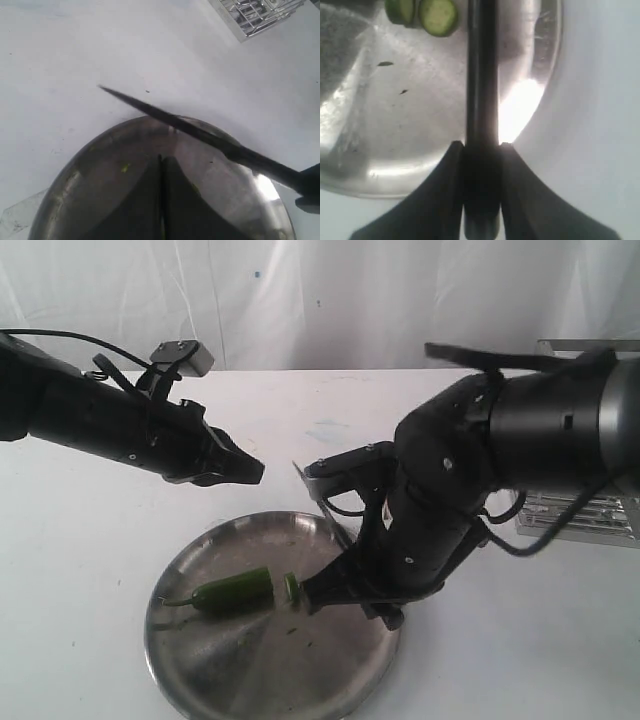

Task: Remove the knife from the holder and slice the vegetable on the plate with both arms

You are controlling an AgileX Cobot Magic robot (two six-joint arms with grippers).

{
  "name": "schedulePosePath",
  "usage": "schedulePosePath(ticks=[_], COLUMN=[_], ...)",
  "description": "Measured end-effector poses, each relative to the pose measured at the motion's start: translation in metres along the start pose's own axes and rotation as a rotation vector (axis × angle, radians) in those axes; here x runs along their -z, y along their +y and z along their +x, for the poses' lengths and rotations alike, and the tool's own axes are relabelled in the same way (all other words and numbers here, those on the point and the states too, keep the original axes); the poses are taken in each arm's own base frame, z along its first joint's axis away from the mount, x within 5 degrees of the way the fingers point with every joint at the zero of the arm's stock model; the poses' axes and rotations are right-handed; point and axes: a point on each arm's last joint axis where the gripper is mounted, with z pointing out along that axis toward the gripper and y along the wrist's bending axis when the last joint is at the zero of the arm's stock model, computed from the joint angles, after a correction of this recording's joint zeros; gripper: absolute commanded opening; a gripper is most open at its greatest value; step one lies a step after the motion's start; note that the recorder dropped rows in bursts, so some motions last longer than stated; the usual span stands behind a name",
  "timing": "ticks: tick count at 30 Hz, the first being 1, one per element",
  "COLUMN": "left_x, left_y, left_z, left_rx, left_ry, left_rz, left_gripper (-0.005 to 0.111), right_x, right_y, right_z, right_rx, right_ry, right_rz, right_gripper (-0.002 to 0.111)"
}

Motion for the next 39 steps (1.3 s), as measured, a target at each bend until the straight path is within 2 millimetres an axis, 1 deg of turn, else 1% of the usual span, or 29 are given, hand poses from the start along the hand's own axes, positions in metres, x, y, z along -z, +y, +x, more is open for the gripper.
schedulePosePath(ticks=[4, 9, 11, 14, 16, 17, 20, 28, 30, 32, 35, 39], left_x=[0.000, 0.000, 0.000, 0.000, 0.000, 0.000, 0.000, 0.000, 0.000, 0.001, 0.006, 0.021], left_y=[0.000, 0.000, 0.000, 0.000, 0.000, 0.000, 0.001, 0.001, 0.001, 0.002, 0.001, -0.006], left_z=[0.000, 0.001, 0.001, 0.001, 0.001, 0.001, 0.001, 0.001, 0.001, 0.000, -0.004, -0.013], left_rx=[-0.003, -0.007, -0.007, -0.007, -0.005, -0.005, -0.005, -0.009, -0.012, -0.019, -0.014, -0.038], left_ry=[0.004, 0.007, 0.007, 0.007, 0.007, 0.007, 0.006, 0.008, 0.009, 0.004, -0.020, -0.064], left_rz=[-0.003, -0.004, -0.004, -0.004, -0.004, -0.004, -0.006, -0.011, -0.016, -0.031, -0.065, -0.094], left_gripper=[0.000, 0.000, 0.000, 0.000, 0.000, 0.000, 0.000, 0.000, 0.000, 0.000, 0.000, 0.000], right_x=[-0.009, -0.028, -0.037, -0.048, -0.054, -0.057, -0.060, -0.059, -0.053, -0.041, -0.014, 0.020], right_y=[-0.002, -0.001, -0.001, -0.002, -0.002, -0.002, -0.002, -0.002, -0.002, -0.001, -0.002, -0.008], right_z=[-0.005, -0.010, -0.012, -0.012, -0.012, -0.011, -0.012, -0.014, -0.015, -0.018, -0.025, -0.030], right_rx=[0.032, 0.067, 0.069, 0.070, 0.069, 0.070, 0.069, 0.068, 0.073, 0.089, 0.132, 0.216], right_ry=[0.058, 0.047, 0.046, 0.067, 0.083, 0.091, 0.091, 0.072, 0.067, 0.044, -0.019, -0.117], right_rz=[-0.111, -0.122, -0.118, -0.112, -0.109, -0.108, -0.106, -0.107, -0.108, -0.107, -0.092, -0.024], right_gripper=[0.000, 0.001, 0.006, 0.018, 0.024, 0.025, 0.025, 0.025, 0.025, 0.025, 0.025, 0.025])
